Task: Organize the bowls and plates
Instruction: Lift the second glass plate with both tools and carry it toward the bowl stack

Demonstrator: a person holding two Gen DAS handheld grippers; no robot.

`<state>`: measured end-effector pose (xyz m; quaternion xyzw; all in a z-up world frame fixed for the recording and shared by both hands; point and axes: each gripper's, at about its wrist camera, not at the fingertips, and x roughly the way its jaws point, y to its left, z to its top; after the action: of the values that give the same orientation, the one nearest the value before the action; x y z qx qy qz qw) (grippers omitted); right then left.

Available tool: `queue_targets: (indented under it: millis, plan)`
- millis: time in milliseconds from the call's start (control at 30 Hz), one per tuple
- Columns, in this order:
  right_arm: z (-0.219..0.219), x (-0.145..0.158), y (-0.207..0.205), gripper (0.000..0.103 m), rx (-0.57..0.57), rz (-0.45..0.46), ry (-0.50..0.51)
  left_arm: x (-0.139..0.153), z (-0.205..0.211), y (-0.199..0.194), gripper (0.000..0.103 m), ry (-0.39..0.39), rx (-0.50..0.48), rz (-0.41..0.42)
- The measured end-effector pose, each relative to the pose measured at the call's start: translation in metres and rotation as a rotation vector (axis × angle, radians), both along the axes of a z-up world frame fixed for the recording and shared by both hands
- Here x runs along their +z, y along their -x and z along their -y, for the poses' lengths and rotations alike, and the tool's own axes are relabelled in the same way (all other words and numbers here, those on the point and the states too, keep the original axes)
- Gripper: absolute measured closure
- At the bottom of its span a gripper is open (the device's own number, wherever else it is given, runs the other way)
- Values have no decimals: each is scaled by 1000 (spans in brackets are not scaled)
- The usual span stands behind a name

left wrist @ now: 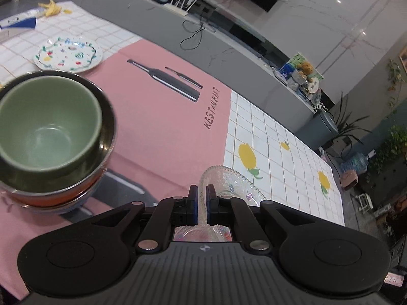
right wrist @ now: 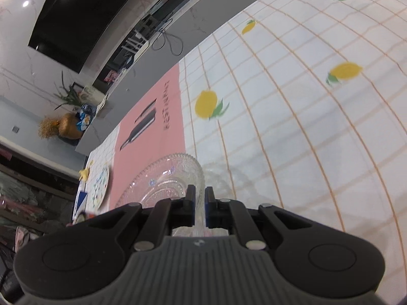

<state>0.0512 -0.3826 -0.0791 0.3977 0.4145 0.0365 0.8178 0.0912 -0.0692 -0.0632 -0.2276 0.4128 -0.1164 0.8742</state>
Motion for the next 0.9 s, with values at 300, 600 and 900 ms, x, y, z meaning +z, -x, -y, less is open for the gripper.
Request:
queue_targets:
  millis: [300,600,900]
  plan:
    - [-26,-4,8,98,62,-17,107,-17,-4,17,97,-76,-18,-27]
    - [-36,-7,4,98,110,-36,189,-28,-3,21,96,-111,-37,-46]
    - [-44,-6,2,98,144,-43,282,-31,3,25,97,-182,-72,-35]
